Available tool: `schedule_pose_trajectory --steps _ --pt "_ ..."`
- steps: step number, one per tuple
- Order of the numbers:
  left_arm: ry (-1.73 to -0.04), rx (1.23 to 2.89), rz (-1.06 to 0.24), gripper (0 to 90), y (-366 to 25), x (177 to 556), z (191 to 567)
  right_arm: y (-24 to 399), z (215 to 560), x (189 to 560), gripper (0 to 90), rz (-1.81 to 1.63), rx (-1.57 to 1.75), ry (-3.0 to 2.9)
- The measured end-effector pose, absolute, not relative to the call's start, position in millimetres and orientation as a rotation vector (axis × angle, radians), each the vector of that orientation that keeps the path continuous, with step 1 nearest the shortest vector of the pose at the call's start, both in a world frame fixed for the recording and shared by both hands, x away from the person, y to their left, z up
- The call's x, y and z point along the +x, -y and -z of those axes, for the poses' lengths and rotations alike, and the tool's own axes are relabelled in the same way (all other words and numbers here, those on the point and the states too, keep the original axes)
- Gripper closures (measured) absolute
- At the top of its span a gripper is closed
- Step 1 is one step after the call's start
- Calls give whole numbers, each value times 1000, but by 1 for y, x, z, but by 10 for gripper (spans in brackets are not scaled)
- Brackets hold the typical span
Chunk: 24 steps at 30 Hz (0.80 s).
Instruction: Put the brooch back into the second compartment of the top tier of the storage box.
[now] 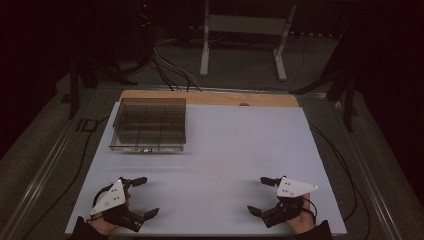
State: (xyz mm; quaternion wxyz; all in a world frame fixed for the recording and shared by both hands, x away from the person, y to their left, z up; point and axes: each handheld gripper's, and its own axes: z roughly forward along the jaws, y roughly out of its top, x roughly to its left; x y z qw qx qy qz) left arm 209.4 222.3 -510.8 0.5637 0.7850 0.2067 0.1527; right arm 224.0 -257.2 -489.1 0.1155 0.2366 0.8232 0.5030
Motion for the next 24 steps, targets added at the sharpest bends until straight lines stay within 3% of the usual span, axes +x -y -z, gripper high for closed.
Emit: schedule_pose_trajectory --steps 24 --pt "-481 1843 -348 7 -222 211 511 270 462 234 0 -1475 736 -2250"
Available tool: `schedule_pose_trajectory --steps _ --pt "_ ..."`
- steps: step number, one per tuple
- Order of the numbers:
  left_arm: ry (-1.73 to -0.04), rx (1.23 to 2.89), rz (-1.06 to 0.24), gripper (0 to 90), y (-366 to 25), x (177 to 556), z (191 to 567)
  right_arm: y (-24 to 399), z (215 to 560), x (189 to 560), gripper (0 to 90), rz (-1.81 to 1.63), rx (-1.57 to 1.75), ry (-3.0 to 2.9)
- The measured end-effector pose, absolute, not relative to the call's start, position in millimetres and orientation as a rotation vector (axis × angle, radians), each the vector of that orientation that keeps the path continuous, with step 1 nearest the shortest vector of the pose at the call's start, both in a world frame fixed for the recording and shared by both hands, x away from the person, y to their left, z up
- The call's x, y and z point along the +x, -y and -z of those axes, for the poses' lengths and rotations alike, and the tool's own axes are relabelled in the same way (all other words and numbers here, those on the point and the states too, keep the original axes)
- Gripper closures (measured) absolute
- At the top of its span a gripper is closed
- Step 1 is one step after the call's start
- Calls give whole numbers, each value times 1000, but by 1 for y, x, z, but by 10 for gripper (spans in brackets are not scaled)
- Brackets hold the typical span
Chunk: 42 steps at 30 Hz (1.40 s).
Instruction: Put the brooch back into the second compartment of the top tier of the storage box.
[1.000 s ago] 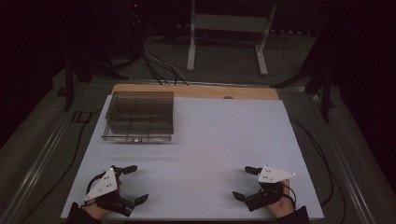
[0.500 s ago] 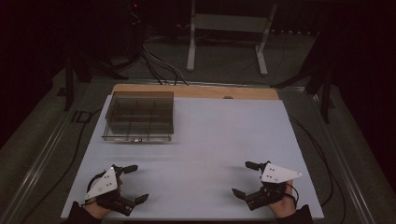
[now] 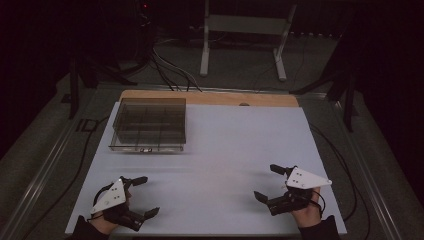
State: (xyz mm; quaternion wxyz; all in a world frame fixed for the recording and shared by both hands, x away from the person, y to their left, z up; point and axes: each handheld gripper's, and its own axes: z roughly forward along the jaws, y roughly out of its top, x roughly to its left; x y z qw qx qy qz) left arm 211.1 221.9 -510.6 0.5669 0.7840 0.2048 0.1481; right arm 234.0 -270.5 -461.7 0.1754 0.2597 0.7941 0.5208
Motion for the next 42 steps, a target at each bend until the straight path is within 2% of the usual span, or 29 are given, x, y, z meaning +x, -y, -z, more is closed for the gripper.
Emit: schedule_pose_trajectory --steps 3,5,13,42 --pt "-485 1840 -349 7 -222 211 511 275 461 238 6 -1467 757 -2233" --pt "-480 1842 -350 7 -222 211 510 279 460 240 48 -1471 776 -2234" --pt "-482 1845 -347 7 -222 211 511 294 459 248 6 -1443 861 -2188" --pt "-483 1849 -343 7 -222 211 511 348 493 262 0 -1264 1123 -2185"
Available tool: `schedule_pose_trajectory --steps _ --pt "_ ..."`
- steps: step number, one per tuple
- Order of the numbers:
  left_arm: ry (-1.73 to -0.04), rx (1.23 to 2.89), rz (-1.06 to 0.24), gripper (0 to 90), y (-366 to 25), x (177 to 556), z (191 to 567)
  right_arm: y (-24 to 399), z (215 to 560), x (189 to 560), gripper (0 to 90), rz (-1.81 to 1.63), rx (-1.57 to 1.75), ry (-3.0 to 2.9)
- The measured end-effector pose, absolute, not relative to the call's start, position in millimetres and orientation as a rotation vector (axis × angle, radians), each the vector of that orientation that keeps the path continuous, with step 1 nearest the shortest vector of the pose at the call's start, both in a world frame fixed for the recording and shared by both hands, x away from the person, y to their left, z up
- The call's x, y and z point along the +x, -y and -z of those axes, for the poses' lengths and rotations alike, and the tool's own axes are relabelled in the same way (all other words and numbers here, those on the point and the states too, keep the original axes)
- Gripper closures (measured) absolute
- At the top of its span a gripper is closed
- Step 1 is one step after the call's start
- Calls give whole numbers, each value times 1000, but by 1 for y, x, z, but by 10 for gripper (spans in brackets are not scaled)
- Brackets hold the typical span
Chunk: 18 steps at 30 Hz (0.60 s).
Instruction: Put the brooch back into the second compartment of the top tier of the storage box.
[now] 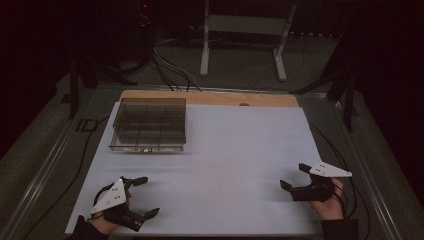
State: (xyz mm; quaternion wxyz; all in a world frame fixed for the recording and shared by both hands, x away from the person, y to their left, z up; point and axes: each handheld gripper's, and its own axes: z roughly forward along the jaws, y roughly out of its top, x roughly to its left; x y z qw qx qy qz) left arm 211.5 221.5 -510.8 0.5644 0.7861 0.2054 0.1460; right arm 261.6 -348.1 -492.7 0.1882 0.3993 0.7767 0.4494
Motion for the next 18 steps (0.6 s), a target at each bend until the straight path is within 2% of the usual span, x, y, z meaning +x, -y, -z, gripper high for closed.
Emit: schedule_pose_trajectory --steps 6,10,14,17,18 --pt "-486 1847 -342 7 -221 211 511 350 499 262 0 -1260 1158 -2207" --pt "-483 1853 -343 7 -221 211 511 349 505 263 78 -1226 1174 -2244" --pt "-482 1850 -343 7 -221 211 511 354 511 265 269 -1143 1153 -2272" --pt "-485 1850 -343 7 -221 212 511 358 513 266 377 -1117 1170 -2293" --pt "-485 1850 -343 7 -221 212 511 358 515 267 387 -1105 1174 -2301"
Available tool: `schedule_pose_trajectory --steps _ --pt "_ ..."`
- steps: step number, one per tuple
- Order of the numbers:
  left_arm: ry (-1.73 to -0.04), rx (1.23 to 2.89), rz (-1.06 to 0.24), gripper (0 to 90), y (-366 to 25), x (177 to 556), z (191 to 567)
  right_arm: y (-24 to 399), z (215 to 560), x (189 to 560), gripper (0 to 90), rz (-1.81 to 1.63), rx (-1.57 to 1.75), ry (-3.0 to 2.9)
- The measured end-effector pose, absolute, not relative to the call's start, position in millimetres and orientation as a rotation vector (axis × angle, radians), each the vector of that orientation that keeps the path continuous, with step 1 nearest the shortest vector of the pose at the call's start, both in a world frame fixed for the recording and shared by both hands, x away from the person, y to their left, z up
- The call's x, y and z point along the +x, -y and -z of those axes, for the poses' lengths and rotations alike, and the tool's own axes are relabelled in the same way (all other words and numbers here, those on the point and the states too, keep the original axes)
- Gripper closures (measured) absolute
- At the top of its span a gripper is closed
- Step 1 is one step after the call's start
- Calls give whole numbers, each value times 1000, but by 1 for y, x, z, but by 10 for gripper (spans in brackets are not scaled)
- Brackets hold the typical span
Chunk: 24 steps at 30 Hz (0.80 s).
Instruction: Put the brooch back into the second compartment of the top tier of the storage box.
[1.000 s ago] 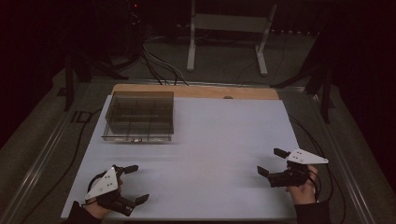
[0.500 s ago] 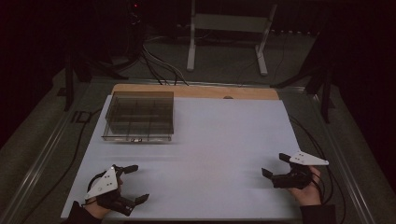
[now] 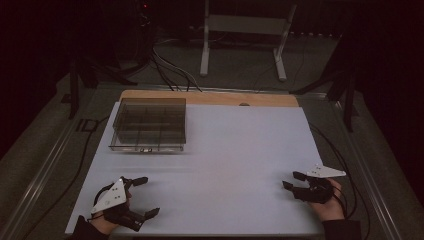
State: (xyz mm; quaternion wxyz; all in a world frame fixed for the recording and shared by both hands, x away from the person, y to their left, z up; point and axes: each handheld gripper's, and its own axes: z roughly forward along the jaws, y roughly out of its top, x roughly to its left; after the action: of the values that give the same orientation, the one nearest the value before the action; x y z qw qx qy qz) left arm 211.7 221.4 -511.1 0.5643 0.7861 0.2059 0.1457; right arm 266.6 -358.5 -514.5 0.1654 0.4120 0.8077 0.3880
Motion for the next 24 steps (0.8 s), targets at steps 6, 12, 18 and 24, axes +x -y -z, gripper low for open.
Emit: schedule_pose_trajectory --steps 6,12,18,24 --pt "-482 1851 -343 7 -221 211 511 359 520 269 546 -1061 1171 -2351" --pt "-481 1851 -344 7 -221 211 511 359 525 272 633 -1026 1173 -2382" --pt "-481 1852 -346 7 -221 211 511 358 524 273 754 -987 1168 -2379" --pt "-483 1853 -347 7 -221 211 511 355 523 272 846 -963 1157 -2396"
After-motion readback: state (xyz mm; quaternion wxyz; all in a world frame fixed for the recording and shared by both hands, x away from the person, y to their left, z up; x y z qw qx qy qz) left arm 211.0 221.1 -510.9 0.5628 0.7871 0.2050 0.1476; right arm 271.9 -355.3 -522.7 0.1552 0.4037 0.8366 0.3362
